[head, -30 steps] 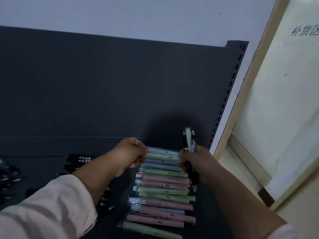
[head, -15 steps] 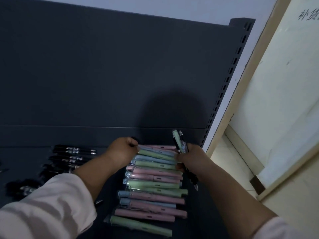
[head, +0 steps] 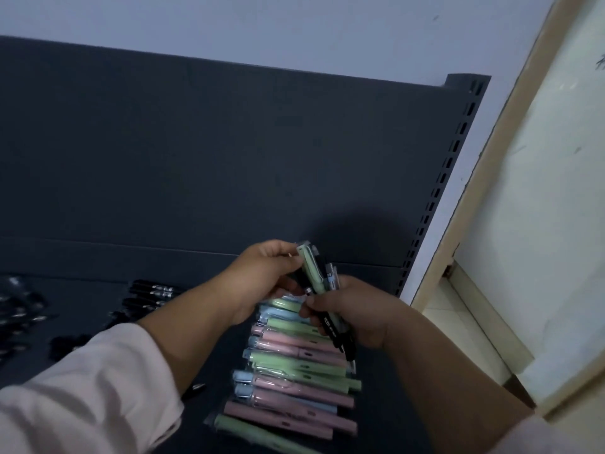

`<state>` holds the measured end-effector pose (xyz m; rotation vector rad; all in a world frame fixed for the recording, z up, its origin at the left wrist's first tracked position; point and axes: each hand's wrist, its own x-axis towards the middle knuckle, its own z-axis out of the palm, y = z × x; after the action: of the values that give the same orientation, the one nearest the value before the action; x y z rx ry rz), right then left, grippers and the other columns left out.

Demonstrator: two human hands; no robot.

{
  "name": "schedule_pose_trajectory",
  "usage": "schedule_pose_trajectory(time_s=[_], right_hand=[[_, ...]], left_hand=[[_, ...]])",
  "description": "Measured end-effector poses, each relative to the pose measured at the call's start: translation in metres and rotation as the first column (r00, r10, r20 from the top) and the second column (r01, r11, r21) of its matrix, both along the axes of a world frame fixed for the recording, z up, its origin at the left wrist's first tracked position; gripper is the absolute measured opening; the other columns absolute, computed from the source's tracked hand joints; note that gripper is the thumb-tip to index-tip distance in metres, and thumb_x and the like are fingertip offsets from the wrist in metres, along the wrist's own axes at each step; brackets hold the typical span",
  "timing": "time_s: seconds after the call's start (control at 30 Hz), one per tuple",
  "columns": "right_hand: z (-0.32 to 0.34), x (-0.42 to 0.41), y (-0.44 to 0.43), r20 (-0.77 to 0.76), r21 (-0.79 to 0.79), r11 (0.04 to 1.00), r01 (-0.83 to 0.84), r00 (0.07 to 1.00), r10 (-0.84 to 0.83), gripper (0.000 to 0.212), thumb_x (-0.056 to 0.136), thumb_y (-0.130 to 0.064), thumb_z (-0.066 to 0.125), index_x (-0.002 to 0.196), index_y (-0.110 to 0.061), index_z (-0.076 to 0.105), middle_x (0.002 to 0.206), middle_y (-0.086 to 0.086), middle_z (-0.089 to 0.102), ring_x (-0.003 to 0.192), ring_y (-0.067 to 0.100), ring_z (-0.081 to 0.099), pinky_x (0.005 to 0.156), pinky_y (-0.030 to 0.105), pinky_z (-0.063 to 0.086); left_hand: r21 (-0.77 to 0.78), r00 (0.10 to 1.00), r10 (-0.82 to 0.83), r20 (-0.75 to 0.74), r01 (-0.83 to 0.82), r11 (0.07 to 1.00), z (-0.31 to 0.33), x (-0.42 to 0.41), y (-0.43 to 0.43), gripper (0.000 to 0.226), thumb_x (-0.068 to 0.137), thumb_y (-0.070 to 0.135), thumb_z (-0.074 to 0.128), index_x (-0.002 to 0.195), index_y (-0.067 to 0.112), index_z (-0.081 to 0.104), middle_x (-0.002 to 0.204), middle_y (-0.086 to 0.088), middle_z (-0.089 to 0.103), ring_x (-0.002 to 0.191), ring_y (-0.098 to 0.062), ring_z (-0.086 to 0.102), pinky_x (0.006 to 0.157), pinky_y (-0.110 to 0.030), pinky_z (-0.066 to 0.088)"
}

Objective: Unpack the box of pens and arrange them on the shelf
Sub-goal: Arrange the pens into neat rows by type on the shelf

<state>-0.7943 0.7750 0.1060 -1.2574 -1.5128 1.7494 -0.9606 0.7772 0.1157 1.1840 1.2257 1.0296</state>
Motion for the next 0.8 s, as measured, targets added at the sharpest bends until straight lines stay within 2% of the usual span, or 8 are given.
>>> schedule_pose_trajectory(time_s=[0.1, 0.2, 0.33, 0.43, 0.5, 0.57, 0.67, 0.8], right_hand=[[0.001, -0.001, 0.0, 0.0, -0.012, 0.998, -0.055, 0.999, 0.055, 0.014, 0.092, 0.0, 0.054, 0.091, -0.01, 0.063, 0.07, 0.005, 0.064, 0.056, 0.012, 0.056, 0.054, 0.024, 0.047], [-0.001, -0.007, 0.001, 0.034, -0.025, 0.994, -0.106, 0.994, 0.107, 0.014, 0.092, 0.0, 0.055, 0.101, -0.008, 0.063, 0.072, 0.005, 0.062, 0.057, 0.013, 0.057, 0.057, 0.026, 0.048], [-0.002, -0.024, -0.002, 0.037, -0.044, 0.985, -0.167, 0.985, 0.169, 0.013, 0.091, 0.002, 0.056, 0.099, -0.007, 0.06, 0.072, 0.007, 0.061, 0.059, 0.015, 0.059, 0.057, 0.028, 0.049], [-0.002, -0.03, -0.002, 0.062, -0.042, 0.976, -0.214, 0.974, 0.217, 0.011, 0.09, 0.001, 0.057, 0.094, -0.009, 0.061, 0.07, 0.005, 0.062, 0.059, 0.016, 0.06, 0.057, 0.028, 0.048], [-0.003, -0.029, -0.001, 0.101, -0.049, 0.979, -0.198, 0.974, 0.202, 0.009, 0.088, 0.001, 0.059, 0.09, -0.008, 0.059, 0.07, 0.007, 0.063, 0.058, 0.016, 0.061, 0.056, 0.029, 0.048], [-0.005, -0.025, -0.001, 0.114, -0.049, 0.99, -0.134, 0.984, 0.139, 0.009, 0.089, 0.002, 0.059, 0.088, -0.006, 0.055, 0.067, 0.007, 0.063, 0.053, 0.015, 0.061, 0.049, 0.026, 0.05], [-0.007, -0.015, -0.001, 0.042, -0.064, 0.997, 0.046, 0.998, -0.043, 0.012, 0.091, 0.002, 0.057, 0.088, -0.009, 0.053, 0.067, 0.008, 0.062, 0.051, 0.016, 0.059, 0.048, 0.025, 0.049], [-0.016, 0.003, 0.002, -0.052, -0.124, 0.92, 0.371, 0.924, -0.38, 0.015, 0.094, -0.001, 0.055, 0.081, -0.009, 0.054, 0.066, 0.009, 0.056, 0.051, 0.016, 0.054, 0.045, 0.022, 0.046]], left_hand=[[-0.001, 1.0, -0.028, 0.002, 0.028, 1.0, 0.003, -0.008, -0.006, 0.023, 0.09, 0.005, 0.057, 0.105, 0.02, 0.066, 0.079, 0.001, 0.064, 0.062, -0.008, 0.057, 0.055, -0.021, 0.041], [0.035, 0.997, -0.026, -0.076, 0.029, 0.999, 0.005, -0.016, -0.015, 0.016, 0.087, 0.012, 0.064, 0.101, 0.02, 0.066, 0.079, 0.004, 0.063, 0.067, -0.006, 0.054, 0.055, -0.018, 0.043], [0.051, 0.988, 0.096, -0.123, -0.09, 0.995, 0.005, -0.027, -0.024, 0.004, 0.087, 0.015, 0.066, 0.088, 0.015, 0.063, 0.079, 0.0, 0.066, 0.067, -0.006, 0.058, 0.053, -0.015, 0.044], [0.039, 0.97, 0.219, -0.108, -0.216, 0.976, 0.002, -0.045, -0.028, 0.013, 0.086, 0.024, 0.068, 0.079, 0.02, 0.058, 0.08, -0.001, 0.063, 0.073, -0.012, 0.056, 0.056, -0.021, 0.038], [0.009, 0.952, 0.304, -0.03, -0.303, 0.953, 0.001, -0.06, -0.031, 0.016, 0.086, 0.025, 0.068, 0.075, 0.021, 0.056, 0.074, -0.001, 0.059, 0.069, -0.014, 0.052, 0.054, -0.023, 0.037], [-0.037, 0.933, 0.353, 0.068, -0.351, 0.936, -0.001, -0.071, -0.034, 0.019, 0.087, 0.022, 0.066, 0.074, 0.019, 0.054, 0.066, 0.001, 0.055, 0.059, -0.012, 0.049, 0.053, -0.023, 0.038], [-0.091, 0.93, 0.351, 0.105, -0.343, 0.935, -0.003, -0.078, -0.036, 0.018, 0.09, 0.022, 0.064, 0.076, 0.018, 0.053, 0.063, 0.001, 0.055, 0.054, -0.01, 0.049, 0.05, -0.021, 0.041], [-0.147, 0.942, 0.317, 0.11, -0.3, 0.943, -0.013, -0.066, -0.033, 0.016, 0.091, 0.02, 0.061, 0.078, 0.018, 0.052, 0.065, 0.0, 0.058, 0.055, -0.01, 0.051, 0.045, -0.018, 0.044]])
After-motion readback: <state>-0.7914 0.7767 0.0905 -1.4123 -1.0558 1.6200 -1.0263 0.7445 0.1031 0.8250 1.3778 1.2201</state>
